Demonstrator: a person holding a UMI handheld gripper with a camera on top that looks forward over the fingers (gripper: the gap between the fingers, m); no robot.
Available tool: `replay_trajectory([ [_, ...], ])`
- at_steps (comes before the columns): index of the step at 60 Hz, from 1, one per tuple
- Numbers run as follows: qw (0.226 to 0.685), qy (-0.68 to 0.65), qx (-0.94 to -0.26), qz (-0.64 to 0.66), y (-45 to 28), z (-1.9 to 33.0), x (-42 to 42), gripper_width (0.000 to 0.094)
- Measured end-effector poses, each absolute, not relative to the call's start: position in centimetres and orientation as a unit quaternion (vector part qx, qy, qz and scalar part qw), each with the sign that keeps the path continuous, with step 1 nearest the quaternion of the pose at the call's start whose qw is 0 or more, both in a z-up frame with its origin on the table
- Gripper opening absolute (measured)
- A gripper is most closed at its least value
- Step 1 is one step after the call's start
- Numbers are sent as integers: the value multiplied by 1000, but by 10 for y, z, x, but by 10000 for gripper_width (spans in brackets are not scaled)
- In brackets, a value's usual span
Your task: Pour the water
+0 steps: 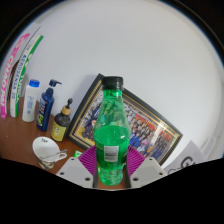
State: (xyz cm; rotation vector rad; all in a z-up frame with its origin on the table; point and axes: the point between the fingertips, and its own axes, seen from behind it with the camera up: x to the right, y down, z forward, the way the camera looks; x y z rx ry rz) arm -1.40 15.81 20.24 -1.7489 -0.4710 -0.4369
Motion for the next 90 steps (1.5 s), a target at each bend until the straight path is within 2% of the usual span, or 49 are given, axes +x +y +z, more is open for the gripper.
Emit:
replay_trajectory([
  [12, 595, -115, -794, -57, 167, 141, -24, 361],
  [25, 571, -64, -818, 6, 170, 84, -25, 366],
  [27, 585, -55, -809, 11, 171, 88, -23, 365],
  [37, 590, -32, -807, 27, 168, 87, -18, 399],
  [47, 576, -36, -816, 26, 167, 83, -19, 521],
  [49, 560, -34, -827, 25, 165, 76, -19, 589],
  [53, 538, -24, -842, 28, 159, 69, -19, 828],
  [54, 535, -22, -844, 28, 157, 69, -19, 871],
  [56, 530, -17, -847, 23, 153, 70, -17, 839],
  [69, 477, 5, -879, -13, 89, 91, -23, 853],
  [78, 457, 10, -889, -25, 25, 130, -46, 844],
  [90, 456, 11, -888, -63, -47, 183, -70, 851],
])
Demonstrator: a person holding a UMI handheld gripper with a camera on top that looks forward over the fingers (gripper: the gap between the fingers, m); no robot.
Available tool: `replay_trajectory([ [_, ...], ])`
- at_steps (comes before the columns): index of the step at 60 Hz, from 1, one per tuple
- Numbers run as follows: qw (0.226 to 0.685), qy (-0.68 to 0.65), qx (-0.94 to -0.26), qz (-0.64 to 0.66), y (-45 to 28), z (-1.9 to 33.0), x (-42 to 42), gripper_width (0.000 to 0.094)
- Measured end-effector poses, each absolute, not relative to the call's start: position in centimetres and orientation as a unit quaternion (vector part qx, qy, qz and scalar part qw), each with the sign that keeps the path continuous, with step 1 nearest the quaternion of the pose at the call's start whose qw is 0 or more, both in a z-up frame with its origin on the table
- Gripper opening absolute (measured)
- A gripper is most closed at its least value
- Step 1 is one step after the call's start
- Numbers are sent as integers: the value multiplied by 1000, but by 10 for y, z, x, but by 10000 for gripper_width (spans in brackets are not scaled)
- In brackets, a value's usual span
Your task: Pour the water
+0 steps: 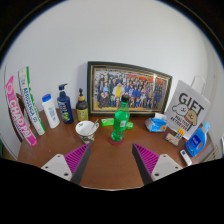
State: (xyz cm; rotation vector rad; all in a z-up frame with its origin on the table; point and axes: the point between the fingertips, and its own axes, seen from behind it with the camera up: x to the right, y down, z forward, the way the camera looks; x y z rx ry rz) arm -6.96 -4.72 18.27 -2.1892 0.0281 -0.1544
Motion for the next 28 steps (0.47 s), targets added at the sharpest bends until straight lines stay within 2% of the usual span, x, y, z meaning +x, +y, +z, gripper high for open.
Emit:
replay_trajectory([
  [9, 463, 21, -883, -79, -81, 207, -75, 851],
  [28, 459, 24, -884, -85, -105, 220, -91, 852],
])
